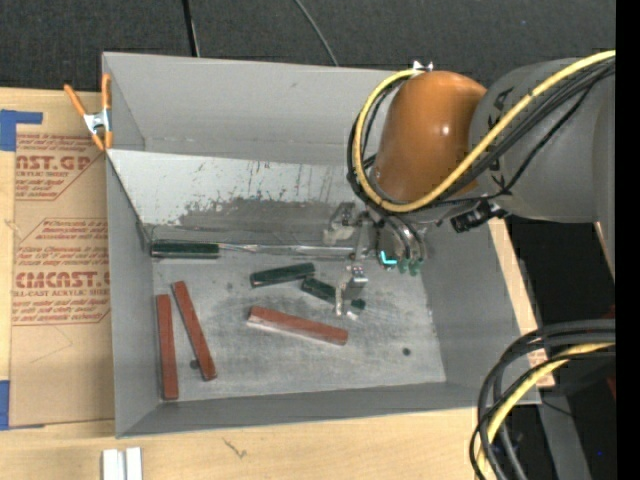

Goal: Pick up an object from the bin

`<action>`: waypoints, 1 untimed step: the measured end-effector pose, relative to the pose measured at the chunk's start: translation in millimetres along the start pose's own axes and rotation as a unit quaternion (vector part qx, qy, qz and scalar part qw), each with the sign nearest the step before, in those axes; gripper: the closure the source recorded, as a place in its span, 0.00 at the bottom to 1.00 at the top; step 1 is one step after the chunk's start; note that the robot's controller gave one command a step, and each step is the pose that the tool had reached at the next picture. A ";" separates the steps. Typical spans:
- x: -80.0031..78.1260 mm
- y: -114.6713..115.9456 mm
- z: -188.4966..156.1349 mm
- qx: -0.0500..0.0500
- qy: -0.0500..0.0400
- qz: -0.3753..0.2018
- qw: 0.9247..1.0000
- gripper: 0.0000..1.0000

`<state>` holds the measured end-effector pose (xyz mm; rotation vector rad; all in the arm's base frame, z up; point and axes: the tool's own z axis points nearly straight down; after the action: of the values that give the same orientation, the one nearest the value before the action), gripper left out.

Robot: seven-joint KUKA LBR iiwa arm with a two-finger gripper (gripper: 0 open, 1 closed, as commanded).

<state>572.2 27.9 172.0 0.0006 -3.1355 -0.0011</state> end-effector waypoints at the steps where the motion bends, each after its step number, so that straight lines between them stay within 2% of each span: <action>1: -1.8 -0.1 -4.2 0.000 -0.004 0.000 1.000 0.00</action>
Offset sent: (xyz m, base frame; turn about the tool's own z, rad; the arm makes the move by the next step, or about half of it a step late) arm 0.0119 0.0016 -0.1020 0.1569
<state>574.0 27.9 176.2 -0.0001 -3.1431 -0.0014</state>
